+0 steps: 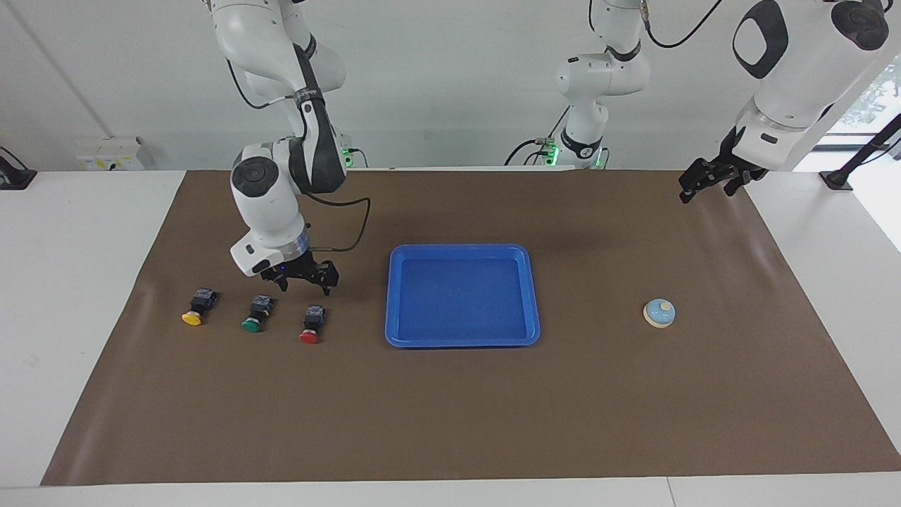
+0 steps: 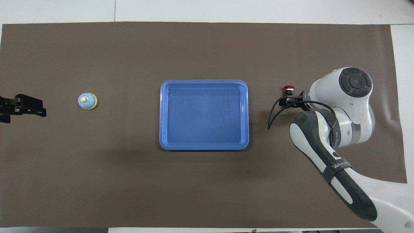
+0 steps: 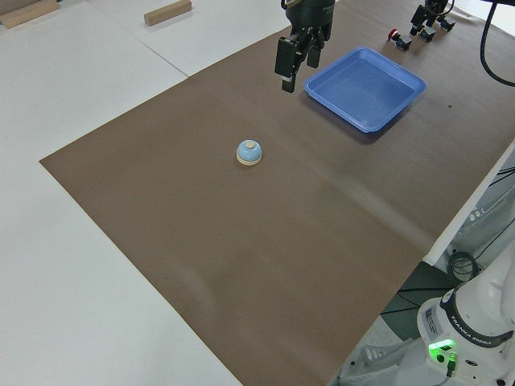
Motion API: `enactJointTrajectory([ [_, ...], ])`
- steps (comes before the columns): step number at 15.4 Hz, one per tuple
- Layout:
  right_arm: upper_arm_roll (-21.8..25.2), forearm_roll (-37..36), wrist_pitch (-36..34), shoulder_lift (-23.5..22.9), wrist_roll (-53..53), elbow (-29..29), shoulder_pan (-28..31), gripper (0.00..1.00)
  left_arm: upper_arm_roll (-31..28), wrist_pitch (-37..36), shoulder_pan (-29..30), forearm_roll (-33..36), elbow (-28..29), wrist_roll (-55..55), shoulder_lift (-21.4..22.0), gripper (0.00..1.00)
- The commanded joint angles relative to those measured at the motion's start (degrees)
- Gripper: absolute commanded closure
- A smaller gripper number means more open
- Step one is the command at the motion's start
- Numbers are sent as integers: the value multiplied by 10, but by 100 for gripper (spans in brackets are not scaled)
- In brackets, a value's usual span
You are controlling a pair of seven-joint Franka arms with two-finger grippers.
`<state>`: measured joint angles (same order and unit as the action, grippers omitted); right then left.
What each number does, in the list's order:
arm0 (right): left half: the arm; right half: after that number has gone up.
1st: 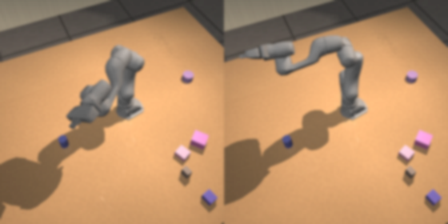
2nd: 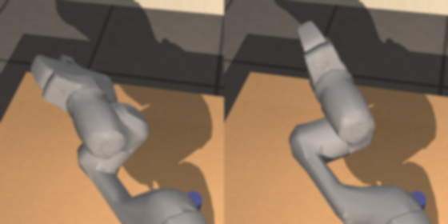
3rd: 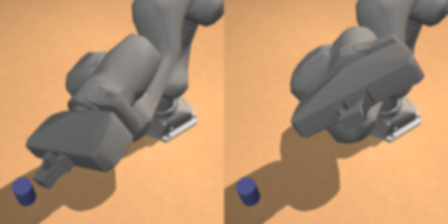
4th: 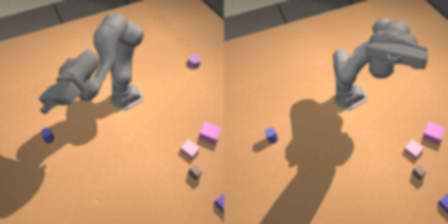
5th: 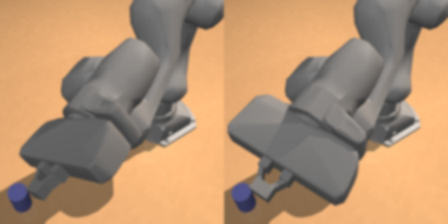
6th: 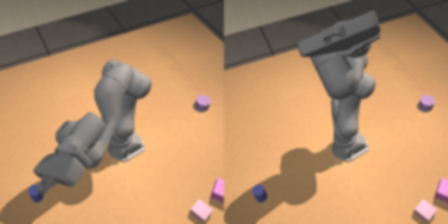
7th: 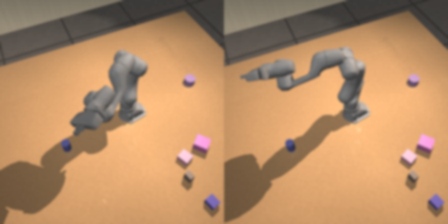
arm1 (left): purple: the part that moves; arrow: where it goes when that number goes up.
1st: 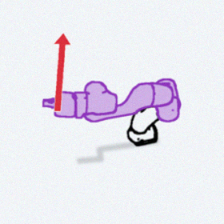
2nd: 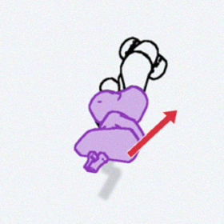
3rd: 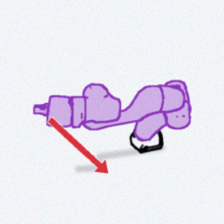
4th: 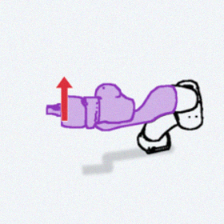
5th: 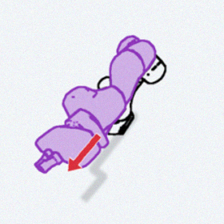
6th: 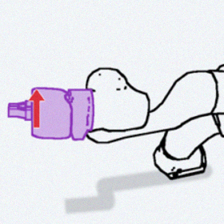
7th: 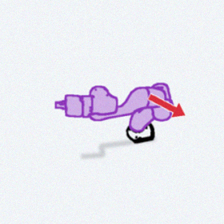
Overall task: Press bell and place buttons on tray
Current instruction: 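Reach the right gripper to the red button and grasp it, then carry the red button into the blue tray with the right gripper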
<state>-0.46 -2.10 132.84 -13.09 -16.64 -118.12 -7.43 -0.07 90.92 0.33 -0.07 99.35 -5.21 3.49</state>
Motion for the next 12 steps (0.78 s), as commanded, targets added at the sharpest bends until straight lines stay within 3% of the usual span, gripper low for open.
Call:
enactJointTrajectory([
  [1,-2,0,36,-29,-9,9,3,0,-2,-10,1,-7,-7,1,-1,0],
  [4,-2,0,57,-64,-8,39,3,0,-2,-10,1,-7,-7,1,-1,0],
  [7,-2,0,58,-67,-8,39,3,1,-2,-10,1,-7,-8,1,-1,0],
  [9,-2,0,63,-72,-8,38,4,11,-2,-10,1,-7,-7,1,-1,0],
  [10,-2,0,65,-71,-8,35,4,23,-2,-10,1,-7,-8,1,-1,0],
  [12,-2,1,62,-71,-12,34,3,74,-2,-10,1,-7,-7,1,-1,0],
])
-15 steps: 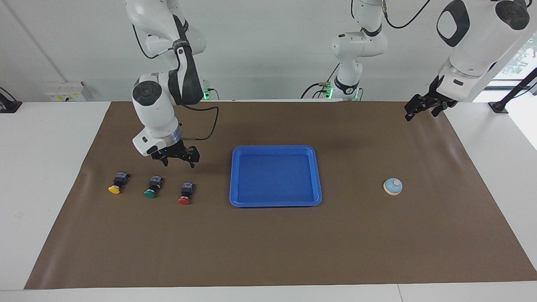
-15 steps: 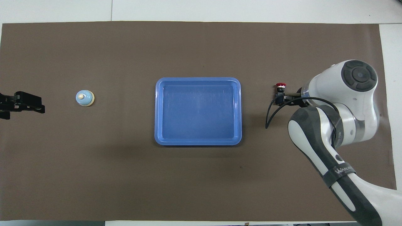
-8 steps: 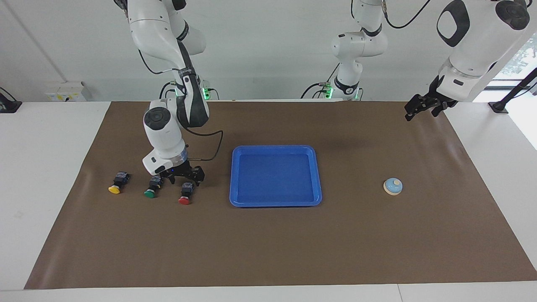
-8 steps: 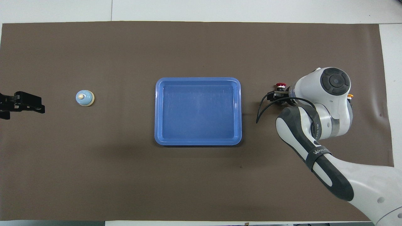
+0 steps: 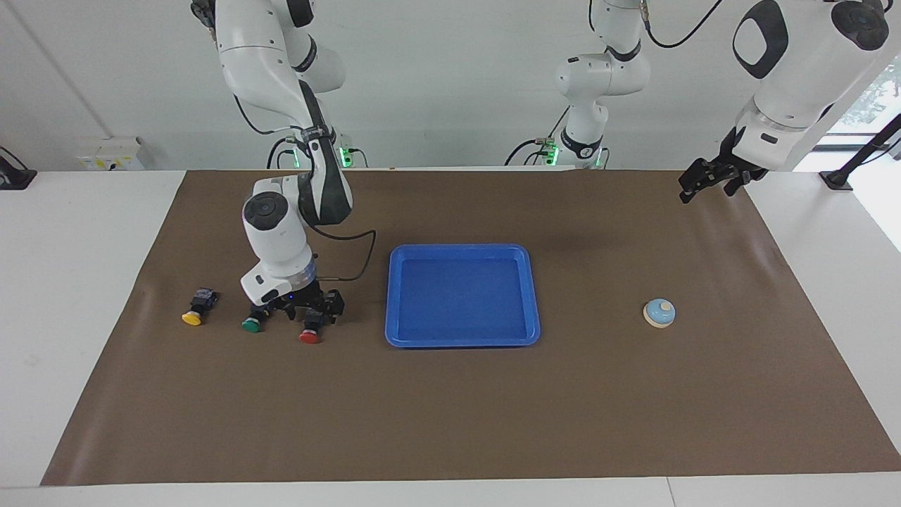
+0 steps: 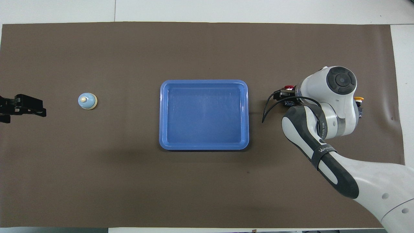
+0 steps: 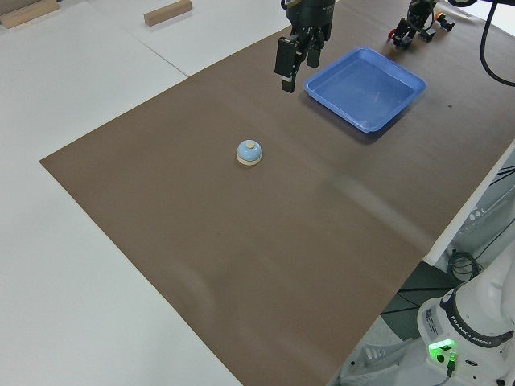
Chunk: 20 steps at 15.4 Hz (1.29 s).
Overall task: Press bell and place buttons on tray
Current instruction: 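Carry the red button into the blue tray with the right gripper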
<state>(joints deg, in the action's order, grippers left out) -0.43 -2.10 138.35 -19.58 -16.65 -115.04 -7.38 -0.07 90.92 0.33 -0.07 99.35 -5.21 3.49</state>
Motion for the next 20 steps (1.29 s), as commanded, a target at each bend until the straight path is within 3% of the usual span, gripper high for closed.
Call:
enactJointTrajectory([
  [1,-3,1,6,-6,-13,3,3,97,-2,-10,1,-7,-7,1,-1,0],
  [7,-3,0,-16,-4,-11,17,2,100,-2,-10,1,-7,-7,1,-1,0],
  [12,-3,37,-203,-6,-20,167,-52,100,-2,-10,1,-7,-8,1,-1,0],
  [14,-3,47,-244,-7,-62,204,-83,100,-2,-10,1,-7,-7,1,-1,0],
  [20,-3,52,-218,-19,-190,196,-188,100,-2,-10,1,-7,-7,1,-1,0],
])
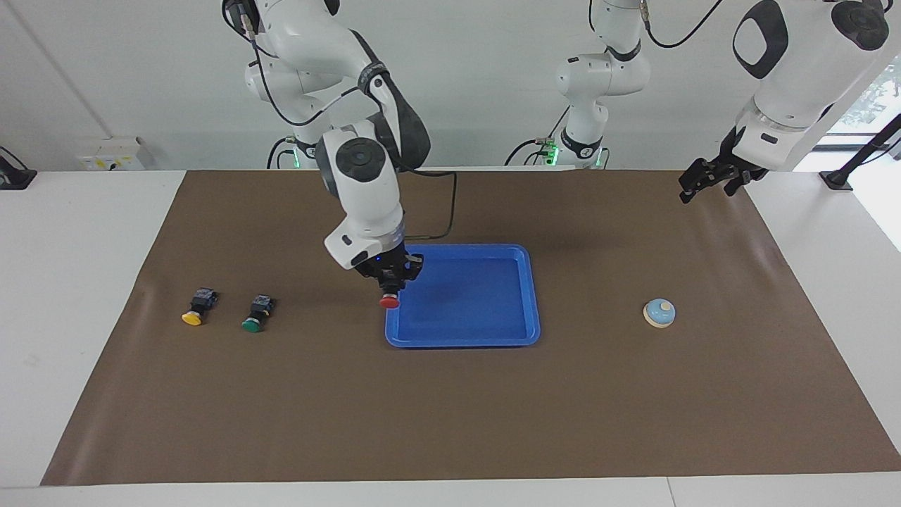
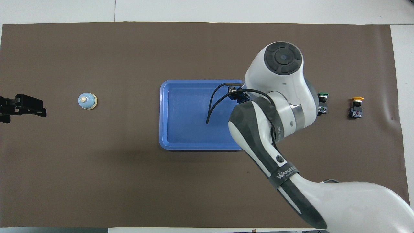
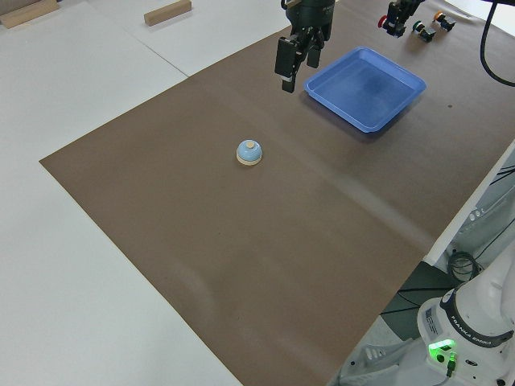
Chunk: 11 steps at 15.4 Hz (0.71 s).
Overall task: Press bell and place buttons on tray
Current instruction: 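Carry the red button into the blue tray with the right gripper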
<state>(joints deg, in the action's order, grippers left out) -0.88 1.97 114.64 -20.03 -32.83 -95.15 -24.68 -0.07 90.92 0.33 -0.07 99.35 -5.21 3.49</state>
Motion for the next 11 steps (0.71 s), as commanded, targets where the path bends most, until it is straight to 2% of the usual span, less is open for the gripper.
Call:
enactJointTrajectory([
  [1,2,11,35,-16,-40,-15,-27,100,-2,-10,1,-7,-7,1,-1,0],
  [8,2,9,174,-15,-49,-133,-36,100,-2,-10,1,-7,-7,1,-1,0],
  [11,2,9,182,-15,-52,-144,-36,100,-2,-10,1,-7,-8,1,-1,0],
])
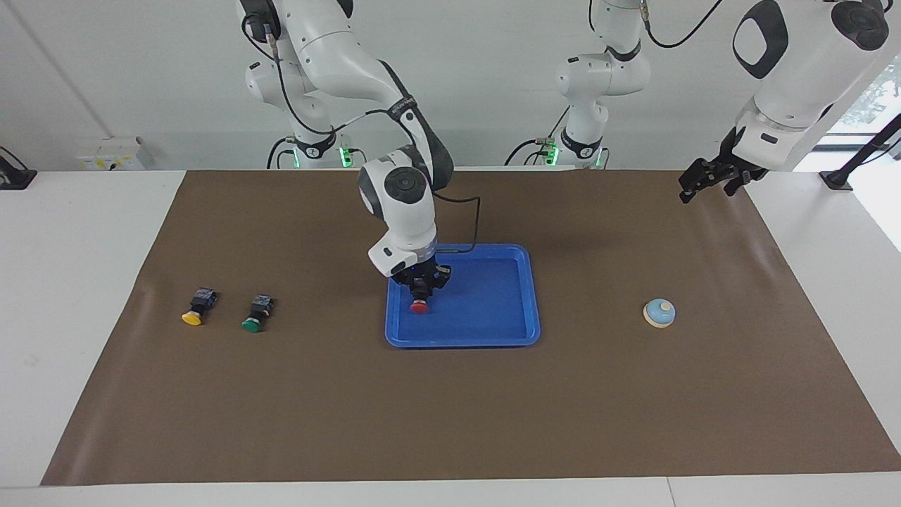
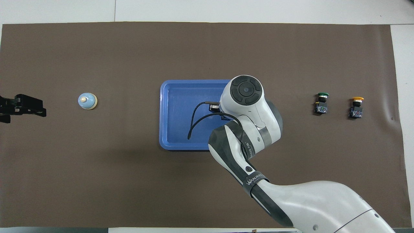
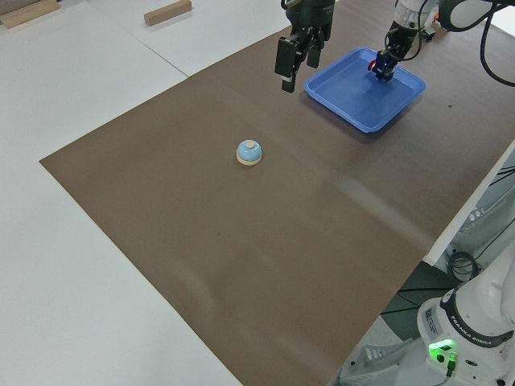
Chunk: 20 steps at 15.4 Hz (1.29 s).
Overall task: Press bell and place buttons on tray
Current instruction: 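Carry the red button into the blue tray with the right gripper, then release the red button and move the right gripper to the green button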
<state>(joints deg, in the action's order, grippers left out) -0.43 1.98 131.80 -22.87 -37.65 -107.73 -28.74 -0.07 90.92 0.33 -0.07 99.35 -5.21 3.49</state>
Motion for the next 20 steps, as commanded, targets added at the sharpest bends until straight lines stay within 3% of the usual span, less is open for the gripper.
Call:
enactJointTrajectory([
  [1,-3,9,10,13,-12,-18,4,100,-2,-10,1,-7,-8,1,-1,0],
  [2,-3,9,10,13,-18,-18,4,100,-2,-10,1,-7,-7,1,-1,0],
  [3,-3,9,8,13,-22,-18,4,35,-2,-10,1,-7,-7,1,-1,0],
  [4,-3,9,3,14,-23,-16,4,0,-2,-10,1,-7,-7,1,-1,0],
  [8,2,9,-57,37,-23,6,17,0,-2,-10,1,-7,-7,1,-1,0],
  [12,4,5,-124,77,28,29,73,0,-2,-10,1,-7,-7,1,-1,0],
  [20,5,-29,-144,93,227,11,258,0,-2,-10,1,-7,-8,1,-1,0],
])
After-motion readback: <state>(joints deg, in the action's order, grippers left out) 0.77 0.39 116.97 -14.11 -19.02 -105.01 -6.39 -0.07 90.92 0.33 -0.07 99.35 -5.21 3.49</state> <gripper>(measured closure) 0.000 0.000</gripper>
